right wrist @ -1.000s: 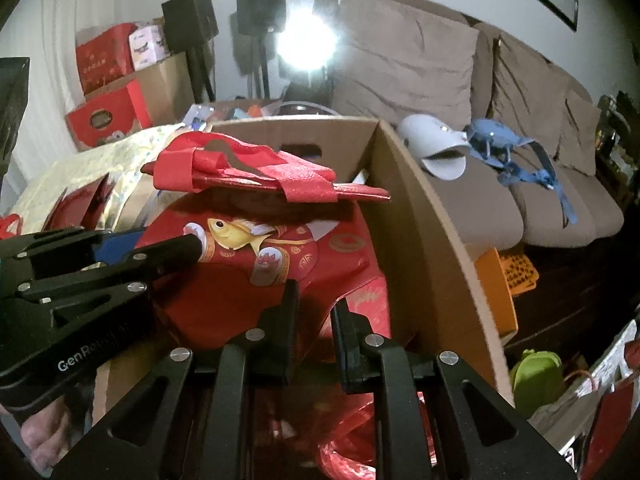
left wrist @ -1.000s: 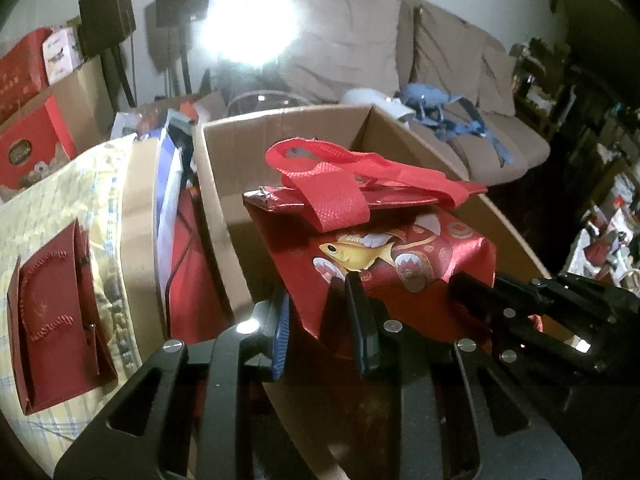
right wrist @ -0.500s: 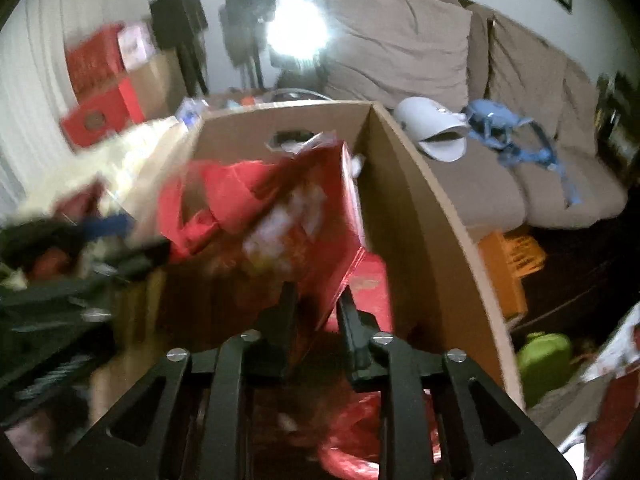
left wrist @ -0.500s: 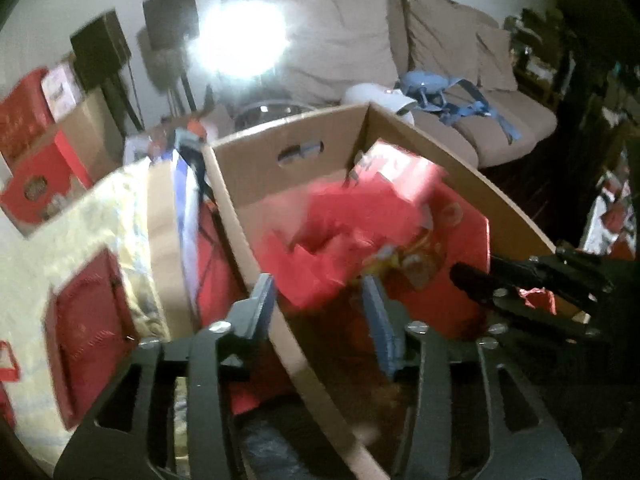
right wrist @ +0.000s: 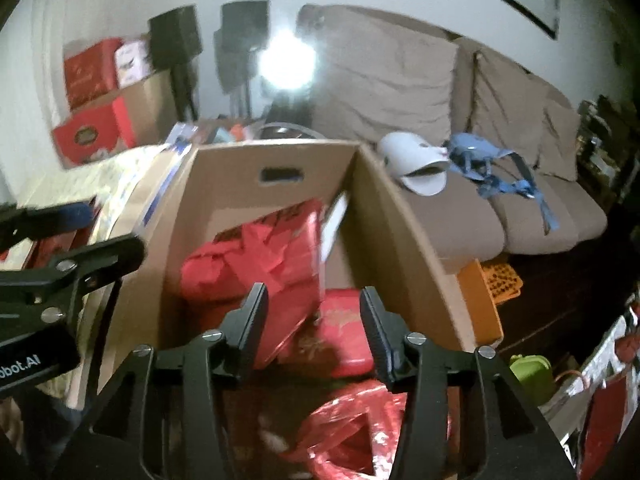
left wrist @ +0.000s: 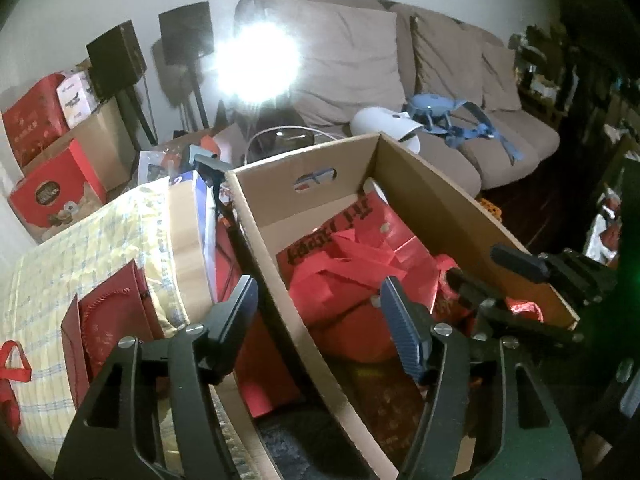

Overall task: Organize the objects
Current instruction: 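Move both grippers back to the dark red paper gift bag on the table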

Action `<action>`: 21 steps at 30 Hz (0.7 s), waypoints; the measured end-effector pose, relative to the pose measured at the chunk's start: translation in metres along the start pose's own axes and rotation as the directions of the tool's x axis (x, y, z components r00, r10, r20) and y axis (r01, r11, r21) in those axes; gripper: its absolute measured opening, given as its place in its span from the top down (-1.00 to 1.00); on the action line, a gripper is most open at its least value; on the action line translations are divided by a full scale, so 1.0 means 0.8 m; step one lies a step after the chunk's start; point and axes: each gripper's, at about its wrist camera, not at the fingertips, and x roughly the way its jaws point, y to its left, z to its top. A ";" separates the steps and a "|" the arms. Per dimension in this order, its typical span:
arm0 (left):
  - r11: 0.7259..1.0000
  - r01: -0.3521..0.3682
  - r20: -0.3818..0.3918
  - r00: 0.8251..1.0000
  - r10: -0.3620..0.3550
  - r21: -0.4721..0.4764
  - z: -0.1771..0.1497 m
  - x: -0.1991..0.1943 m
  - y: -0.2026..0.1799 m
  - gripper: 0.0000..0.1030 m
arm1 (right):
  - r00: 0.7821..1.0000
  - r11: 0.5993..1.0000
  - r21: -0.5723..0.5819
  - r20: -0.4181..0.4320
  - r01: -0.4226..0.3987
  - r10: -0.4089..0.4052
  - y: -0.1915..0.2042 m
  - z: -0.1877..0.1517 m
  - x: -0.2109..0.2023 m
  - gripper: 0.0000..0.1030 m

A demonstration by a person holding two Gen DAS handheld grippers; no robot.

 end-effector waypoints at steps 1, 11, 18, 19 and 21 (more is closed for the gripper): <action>1.000 0.002 0.002 1.000 -0.002 0.000 0.001 -0.002 0.001 -0.19 | 1.000 1.000 0.014 0.005 0.005 -0.005 -0.003 0.001 -0.001 0.03; 1.000 -0.003 0.037 0.999 0.005 -0.031 0.011 -0.022 0.026 -0.36 | 0.999 0.994 0.105 0.046 0.011 -0.015 -0.026 0.005 -0.017 -0.27; 0.994 -0.056 0.050 0.997 0.061 -0.094 0.019 -0.041 0.076 -0.37 | 0.999 0.998 0.063 0.049 -0.011 0.008 -0.010 0.009 -0.018 -0.27; 0.992 -0.058 0.052 0.997 0.064 -0.111 0.020 -0.043 0.084 -0.37 | 0.998 0.997 0.068 0.053 -0.027 0.023 -0.008 0.010 -0.020 -0.27; 0.988 -0.060 0.056 0.996 0.069 -0.144 0.022 -0.049 0.102 -0.37 | 0.997 0.996 0.079 0.069 -0.051 0.046 -0.005 0.013 -0.026 -0.27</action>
